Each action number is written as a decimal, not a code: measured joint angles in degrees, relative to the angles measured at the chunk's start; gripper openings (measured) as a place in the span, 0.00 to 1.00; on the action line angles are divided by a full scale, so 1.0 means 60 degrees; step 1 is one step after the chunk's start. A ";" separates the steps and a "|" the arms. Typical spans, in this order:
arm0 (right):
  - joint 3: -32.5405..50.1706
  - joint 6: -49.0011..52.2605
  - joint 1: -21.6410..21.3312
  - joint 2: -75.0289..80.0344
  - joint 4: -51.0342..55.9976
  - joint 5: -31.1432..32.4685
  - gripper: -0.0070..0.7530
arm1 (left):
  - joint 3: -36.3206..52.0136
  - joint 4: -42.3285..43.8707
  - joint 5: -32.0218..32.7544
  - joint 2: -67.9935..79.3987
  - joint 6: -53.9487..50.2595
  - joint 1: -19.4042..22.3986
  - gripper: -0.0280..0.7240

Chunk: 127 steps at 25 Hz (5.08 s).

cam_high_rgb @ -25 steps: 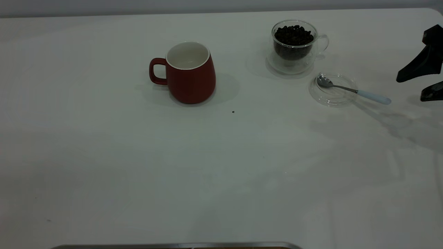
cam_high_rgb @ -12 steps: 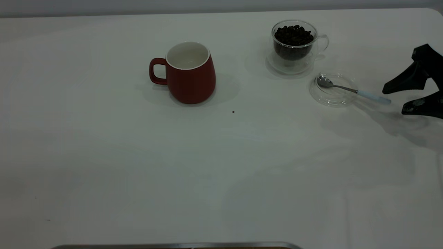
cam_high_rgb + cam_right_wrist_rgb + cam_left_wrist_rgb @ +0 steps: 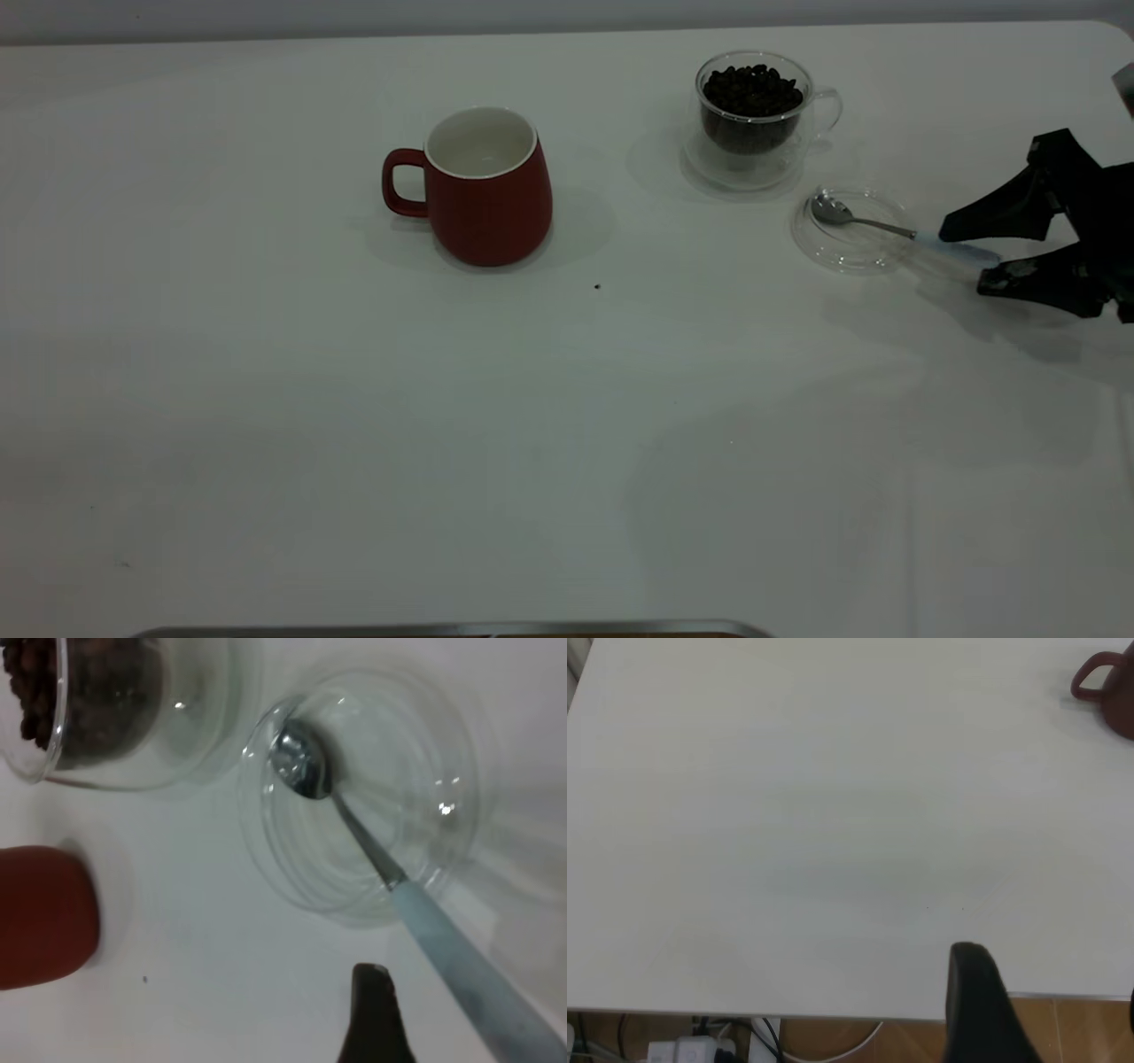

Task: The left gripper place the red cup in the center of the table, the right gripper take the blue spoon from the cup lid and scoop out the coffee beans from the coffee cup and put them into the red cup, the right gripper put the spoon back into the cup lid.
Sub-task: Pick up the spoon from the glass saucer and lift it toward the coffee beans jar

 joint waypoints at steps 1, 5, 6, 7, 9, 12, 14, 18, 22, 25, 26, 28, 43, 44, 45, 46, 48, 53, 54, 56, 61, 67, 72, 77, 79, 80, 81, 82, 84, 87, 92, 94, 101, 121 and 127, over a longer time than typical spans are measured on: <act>0.0000 0.0002 0.0000 0.0051 0.0000 0.0018 0.78 | 0.0000 0.0000 0.0000 0.0000 0.0000 0.0000 0.66; -0.0011 -0.0021 0.0000 0.0275 0.0000 0.0097 0.78 | 0.0000 0.0000 0.0000 0.0000 0.0000 0.0000 0.66; -0.0011 -0.0030 0.0000 0.0325 0.0008 0.0167 0.78 | 0.0000 0.0000 0.0000 0.0000 0.0000 0.0000 0.66; -0.0011 -0.0049 0.0000 0.0370 0.0008 0.0222 0.78 | 0.0000 0.0000 0.0000 0.0000 0.0000 0.0000 0.66; -0.0067 -0.0105 0.0000 0.0416 0.0008 0.0317 0.78 | 0.0000 0.0000 0.0000 0.0000 0.0000 0.0000 0.66; -0.0214 -0.0175 0.0000 0.0446 0.0008 0.0452 0.77 | 0.0000 0.0000 0.0000 0.0000 0.0000 0.0000 0.66; -0.0355 -0.0195 0.0000 0.0445 0.0008 0.0543 0.75 | 0.0000 0.0000 0.0000 0.0000 0.0000 0.0000 0.66; -0.0474 -0.0195 0.0000 0.0448 0.0008 0.0571 0.74 | 0.0000 0.0000 0.0000 0.0000 0.0000 0.0000 0.66; -0.0474 -0.0186 0.0000 0.0456 0.0008 0.0729 0.73 | 0.0000 0.0000 0.0000 0.0000 0.0026 0.0000 0.66; -0.0474 -0.0109 0.0000 0.0459 -0.0140 0.0865 0.73 | 0.0000 0.0000 0.0000 0.0000 0.0026 0.0000 0.66; -0.0474 -0.0075 0.0000 0.0459 -0.0217 0.0865 0.73 | 0.0000 0.0000 0.0000 0.0000 0.0026 0.0000 0.66; -0.0474 -0.0075 0.0000 0.0459 -0.0336 0.0865 0.72 | 0.0000 0.0000 0.0000 0.0000 0.0026 0.0000 0.66; -0.0474 -0.0004 0.0000 0.0459 -0.0647 0.0836 0.58 | 0.0000 0.0000 0.0000 0.0000 0.0026 0.0000 0.66; -0.0474 -0.0004 0.0000 0.0459 -0.0670 0.0828 0.55 | 0.0000 0.0000 0.0000 0.0000 0.0026 0.0000 0.66; -0.0474 -0.0004 0.0000 0.0459 -0.0668 0.0828 0.53 | 0.0000 0.0000 0.0000 0.0000 0.0016 0.0000 0.66; -0.0474 -0.0004 0.0000 0.0459 -0.0668 0.0828 0.51 | 0.0000 0.0000 0.0000 0.0000 0.0017 0.0000 0.66; -0.0474 -0.0004 0.0000 0.0459 -0.0679 0.0826 0.46 | 0.0000 0.0000 0.0000 0.0000 0.0017 0.0000 0.66; -0.0474 0.0021 0.0000 0.0459 -0.0841 0.0826 0.37 | 0.0000 0.0000 0.0000 0.0000 -0.0002 0.0000 0.66; -0.0474 0.0111 0.0000 0.0459 -0.0890 0.0826 0.37 | 0.0000 0.0000 0.0000 0.0000 -0.0002 0.0000 0.66; -0.0474 0.0217 0.0000 0.0459 -0.0949 0.0818 0.36 | 0.0000 0.0000 0.0000 0.0000 -0.0002 0.0000 0.66; -0.0474 0.0248 0.0000 0.0459 -0.1116 0.0818 0.34 | 0.0000 0.0000 0.0000 0.0000 -0.0002 0.0000 0.66; -0.0474 0.0442 0.0000 0.0459 -0.1175 0.0886 0.28 | 0.0000 0.0000 0.0000 0.0000 -0.0002 0.0000 0.66; -0.0474 0.0586 0.0000 0.0459 -0.1178 0.0933 0.37 | 0.0000 0.0000 0.0000 0.0000 0.0007 0.0000 0.66; -0.0474 0.0724 -0.0023 0.0459 -0.1277 0.0940 0.55 | 0.0000 0.0000 0.0000 0.0000 0.0030 0.0000 0.66; -0.0474 0.0810 -0.0072 0.0459 -0.1468 0.0940 0.61 | 0.0000 0.0000 0.0000 0.0000 0.0031 0.0000 0.66; -0.0464 0.0869 -0.0093 0.0459 -0.1505 0.0940 0.63 | 0.0000 0.0000 0.0000 0.0000 0.0031 0.0000 0.66; -0.0434 0.0912 -0.0102 0.0459 -0.1529 0.0940 0.64 | 0.0000 0.0000 0.0000 0.0000 0.0031 0.0000 0.66; -0.0380 0.0931 -0.0113 0.0459 -0.1527 0.0940 0.65 | 0.0000 0.0000 0.0000 0.0000 0.0031 0.0000 0.66; -0.0288 0.0934 -0.0113 0.0459 -0.1565 0.0940 0.66 | 0.0000 0.0000 0.0000 0.0000 0.0031 0.0000 0.66; -0.0266 0.0942 -0.0074 0.0459 -0.1475 0.1113 0.66 | 0.0000 0.0000 0.0000 0.0000 0.0031 0.0000 0.66; -0.0266 0.0942 0.0133 0.0459 -0.1387 0.1341 0.66 | 0.0000 0.0000 0.0000 0.0000 0.0031 0.0000 0.66; -0.0266 0.0934 0.0207 0.0459 -0.1387 0.1341 0.66 | 0.0000 0.0000 0.0000 0.0000 0.0031 0.0000 0.66; -0.0266 0.0934 0.0309 0.0459 -0.1387 0.1341 0.66 | 0.0000 0.0000 0.0000 0.0000 0.0031 0.0000 0.66; -0.0266 0.1167 0.0424 0.0459 -0.1286 0.1014 0.64 | 0.0000 0.0000 0.0000 0.0000 0.0007 0.0000 0.66; -0.0035 0.1140 0.0450 0.0459 -0.1106 0.1020 0.65 | 0.0000 0.0000 0.0000 0.0000 0.0007 0.0000 0.66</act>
